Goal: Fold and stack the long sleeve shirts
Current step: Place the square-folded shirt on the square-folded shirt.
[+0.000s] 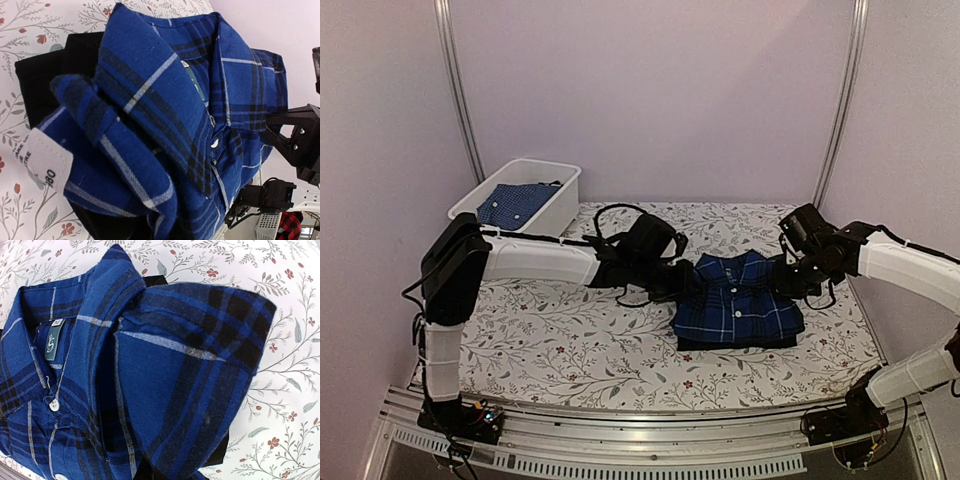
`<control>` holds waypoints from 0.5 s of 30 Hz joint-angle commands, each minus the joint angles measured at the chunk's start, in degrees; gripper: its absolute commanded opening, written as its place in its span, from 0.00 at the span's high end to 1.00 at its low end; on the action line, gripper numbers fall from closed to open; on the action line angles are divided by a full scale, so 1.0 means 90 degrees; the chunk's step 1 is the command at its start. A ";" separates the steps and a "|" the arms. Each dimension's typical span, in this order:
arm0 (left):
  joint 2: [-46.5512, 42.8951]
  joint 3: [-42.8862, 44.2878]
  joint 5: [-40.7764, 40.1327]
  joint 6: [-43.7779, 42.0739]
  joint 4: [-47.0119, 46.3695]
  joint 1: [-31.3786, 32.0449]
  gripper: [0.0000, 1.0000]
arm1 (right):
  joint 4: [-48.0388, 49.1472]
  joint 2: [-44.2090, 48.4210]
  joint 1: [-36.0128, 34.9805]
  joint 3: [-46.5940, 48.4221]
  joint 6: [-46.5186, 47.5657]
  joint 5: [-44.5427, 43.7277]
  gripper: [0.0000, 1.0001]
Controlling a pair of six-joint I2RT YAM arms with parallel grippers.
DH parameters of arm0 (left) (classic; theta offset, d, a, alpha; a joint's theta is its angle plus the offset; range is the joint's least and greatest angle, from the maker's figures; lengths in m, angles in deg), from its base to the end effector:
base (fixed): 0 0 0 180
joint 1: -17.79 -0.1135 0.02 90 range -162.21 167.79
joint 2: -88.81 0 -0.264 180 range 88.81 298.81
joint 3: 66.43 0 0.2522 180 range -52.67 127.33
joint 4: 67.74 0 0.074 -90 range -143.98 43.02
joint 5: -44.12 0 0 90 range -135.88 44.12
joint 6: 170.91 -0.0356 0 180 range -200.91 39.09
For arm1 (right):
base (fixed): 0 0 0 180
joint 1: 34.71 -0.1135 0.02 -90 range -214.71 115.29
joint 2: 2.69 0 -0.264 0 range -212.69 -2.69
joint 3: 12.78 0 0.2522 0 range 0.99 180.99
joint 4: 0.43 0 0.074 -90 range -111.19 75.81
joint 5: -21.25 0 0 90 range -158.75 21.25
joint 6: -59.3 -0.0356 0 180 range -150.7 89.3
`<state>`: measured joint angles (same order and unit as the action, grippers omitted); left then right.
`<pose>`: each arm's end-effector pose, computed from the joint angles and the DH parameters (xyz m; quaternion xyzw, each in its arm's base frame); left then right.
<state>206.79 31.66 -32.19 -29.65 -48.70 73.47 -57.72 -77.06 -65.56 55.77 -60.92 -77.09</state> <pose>0.2555 -0.3892 0.1926 0.0859 0.8932 -0.4079 0.1683 0.2166 0.1233 0.2447 0.0116 0.9701 0.0569 0.2357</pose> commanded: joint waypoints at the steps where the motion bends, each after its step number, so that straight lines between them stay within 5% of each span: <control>1: 0.0304 0.0451 0.0026 0.0050 -0.0043 0.0077 1.00 | 0.0373 0.0095 0.0231 -0.0046 0.0244 -0.0045 0.99; 9: 0.0610 0.0209 0.0034 0.0224 -0.0246 0.0092 1.00 | 0.0743 -0.0131 0.0585 -0.0405 0.0492 0.0102 0.87; 15: 0.0524 0.0029 -0.0227 0.0170 -0.0097 0.0093 0.51 | 0.0542 -0.0114 0.0654 -0.0389 0.0534 -0.0127 0.41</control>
<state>211.86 32.67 -32.56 -27.72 -49.42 73.54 -53.21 -78.94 -59.90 51.42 -56.44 -76.69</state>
